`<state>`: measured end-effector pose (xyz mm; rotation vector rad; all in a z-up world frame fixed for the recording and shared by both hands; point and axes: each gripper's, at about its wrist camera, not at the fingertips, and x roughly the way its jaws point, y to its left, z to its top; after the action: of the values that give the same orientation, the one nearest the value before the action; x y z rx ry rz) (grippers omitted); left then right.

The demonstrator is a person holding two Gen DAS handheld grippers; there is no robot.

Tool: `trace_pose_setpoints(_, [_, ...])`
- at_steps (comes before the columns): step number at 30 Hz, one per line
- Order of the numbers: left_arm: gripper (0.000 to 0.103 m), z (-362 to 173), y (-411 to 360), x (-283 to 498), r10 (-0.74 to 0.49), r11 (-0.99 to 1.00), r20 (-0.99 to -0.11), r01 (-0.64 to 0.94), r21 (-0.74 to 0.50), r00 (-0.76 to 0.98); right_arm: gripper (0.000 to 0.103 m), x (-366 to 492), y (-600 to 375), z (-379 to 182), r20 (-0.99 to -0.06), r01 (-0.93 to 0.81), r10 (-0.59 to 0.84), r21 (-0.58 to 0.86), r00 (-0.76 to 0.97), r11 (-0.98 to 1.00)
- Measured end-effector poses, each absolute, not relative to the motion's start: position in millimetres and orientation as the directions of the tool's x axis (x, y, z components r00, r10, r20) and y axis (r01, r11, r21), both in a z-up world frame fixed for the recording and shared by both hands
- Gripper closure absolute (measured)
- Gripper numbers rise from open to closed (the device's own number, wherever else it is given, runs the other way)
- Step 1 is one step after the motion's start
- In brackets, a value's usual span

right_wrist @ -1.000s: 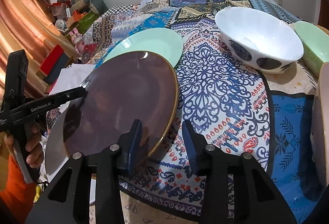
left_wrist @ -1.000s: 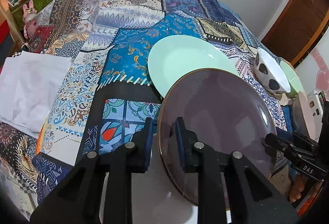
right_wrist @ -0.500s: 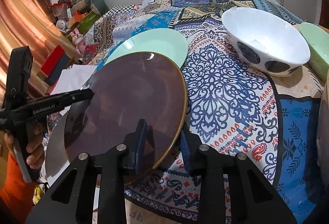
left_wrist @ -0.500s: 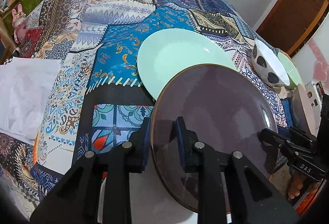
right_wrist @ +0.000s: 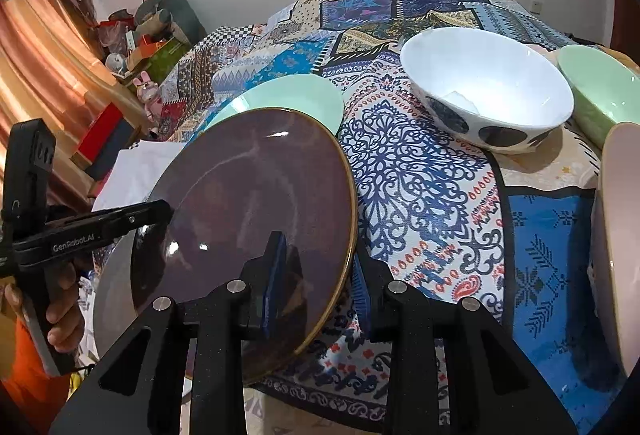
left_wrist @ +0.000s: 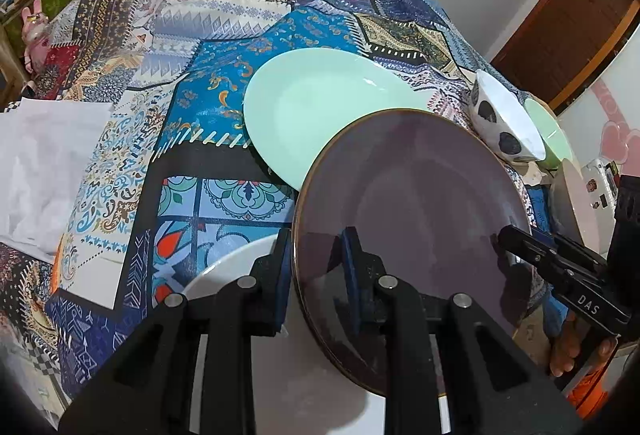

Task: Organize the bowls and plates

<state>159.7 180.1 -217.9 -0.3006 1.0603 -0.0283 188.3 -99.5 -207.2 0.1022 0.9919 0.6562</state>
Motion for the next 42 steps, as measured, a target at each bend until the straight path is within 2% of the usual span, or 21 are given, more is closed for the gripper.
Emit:
trace_pose_setpoints(25, [0.081,-168,121,111,-0.182,0.962,-0.821,-0.076,-0.263,0.541,0.074,158,-153,-173,-0.699,-0.45,0.558,0.363,0.447,0.815])
trace_pose_setpoints(42, [0.08,-175,65,99,-0.213,0.966,-0.85,-0.024,-0.256,0.481,0.074,152,-198,-188,-0.73,-0.408,0.515,0.344,0.45,0.845])
